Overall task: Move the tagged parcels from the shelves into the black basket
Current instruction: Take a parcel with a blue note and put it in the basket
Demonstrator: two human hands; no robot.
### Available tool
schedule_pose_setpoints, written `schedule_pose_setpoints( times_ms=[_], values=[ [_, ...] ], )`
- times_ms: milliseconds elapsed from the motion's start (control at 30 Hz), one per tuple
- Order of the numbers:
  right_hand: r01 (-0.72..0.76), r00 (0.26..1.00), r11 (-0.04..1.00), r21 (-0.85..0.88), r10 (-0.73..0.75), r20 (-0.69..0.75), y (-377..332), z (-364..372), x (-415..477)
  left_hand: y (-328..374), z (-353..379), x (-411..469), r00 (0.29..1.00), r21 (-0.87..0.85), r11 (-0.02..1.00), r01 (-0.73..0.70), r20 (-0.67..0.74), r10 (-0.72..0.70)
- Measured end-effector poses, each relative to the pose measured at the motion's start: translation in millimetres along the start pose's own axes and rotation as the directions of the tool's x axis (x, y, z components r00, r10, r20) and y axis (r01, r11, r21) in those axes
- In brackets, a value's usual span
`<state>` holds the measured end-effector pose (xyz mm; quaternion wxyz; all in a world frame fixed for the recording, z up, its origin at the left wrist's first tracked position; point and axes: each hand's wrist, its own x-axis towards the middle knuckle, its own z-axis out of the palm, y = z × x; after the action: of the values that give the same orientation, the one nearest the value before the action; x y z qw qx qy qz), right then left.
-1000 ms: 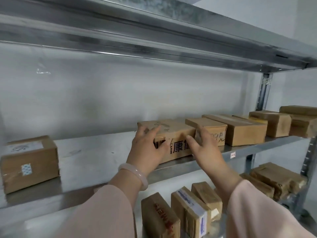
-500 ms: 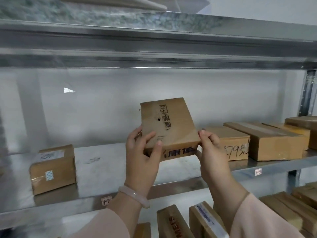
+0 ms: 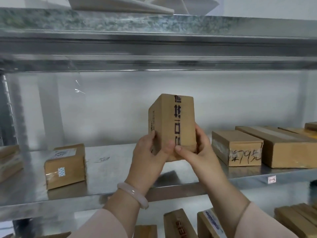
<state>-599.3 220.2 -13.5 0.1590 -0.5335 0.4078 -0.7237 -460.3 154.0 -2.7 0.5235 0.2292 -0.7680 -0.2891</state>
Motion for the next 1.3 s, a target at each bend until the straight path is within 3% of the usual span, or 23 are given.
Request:
schedule_pose_setpoints(
  times_ms=[67, 200, 300, 400, 500, 600, 667, 1000, 1100, 1300],
  values=[
    [0.052, 0.999, 0.999, 0.004, -0.052, 0.008, -3.1, 5.4, -5.2, 2.5, 1.1, 0.3, 1.0, -0.069, 0.997, -0.026, -0.009, 0.025],
    [0.108, 0.994, 0.994, -0.031, -0.109, -0.03, -6.4, 2.7, -7.7, -3.5, -8.1, -3.1, 0.987, -0.235, 0.968, 0.086, -0.109, -0.114],
    [0.168, 0.98, 0.959, -0.229, -0.188, -0.07, 1.7, -0.2, -2.6, -5.0, -7.0, -8.8, 0.978, -0.455, 0.875, 0.166, -0.035, -0.204],
    [0.064, 0.995, 0.964, -0.259, -0.08, -0.053, 7.5, -0.2, 1.3, -3.8, -3.8, -12.0, 0.961, -0.624, 0.753, 0.211, -0.011, -0.278],
    [0.004, 1.0, 0.973, -0.233, -0.009, -0.019, 9.1, 1.0, 0.4, -7.3, -10.1, -14.6, 0.969, -0.593, 0.783, 0.189, -0.014, -0.245],
    [0.03, 0.997, 0.956, -0.292, -0.05, -0.061, 15.3, 2.9, -1.4, -10.6, -19.4, -19.1, 0.986, -0.331, 0.937, 0.11, -0.086, -0.146],
    [0.046, 0.994, 0.937, -0.346, -0.077, -0.075, 15.6, 6.6, -3.9, -13.4, -24.7, -20.8, 0.984, -0.181, 0.981, 0.076, -0.143, -0.102],
    [0.176, 0.98, 0.9, -0.399, -0.198, -0.014, 18.8, 44.0, -31.6, -19.0, -59.3, -45.3, 0.95, -0.274, 0.939, 0.207, -0.173, -0.26],
    [0.207, 0.976, 0.903, -0.377, -0.22, 0.008, 13.8, 58.2, -43.1, -21.4, -81.9, -58.9, 0.939, -0.373, 0.907, 0.194, -0.195, -0.281],
    [0.106, 0.994, 0.969, -0.221, -0.099, 0.043, -3.9, 99.3, -74.1, -23.0, -119.8, -91.5, 0.907, -0.488, 0.858, 0.161, -0.268, -0.323]
  ],
)
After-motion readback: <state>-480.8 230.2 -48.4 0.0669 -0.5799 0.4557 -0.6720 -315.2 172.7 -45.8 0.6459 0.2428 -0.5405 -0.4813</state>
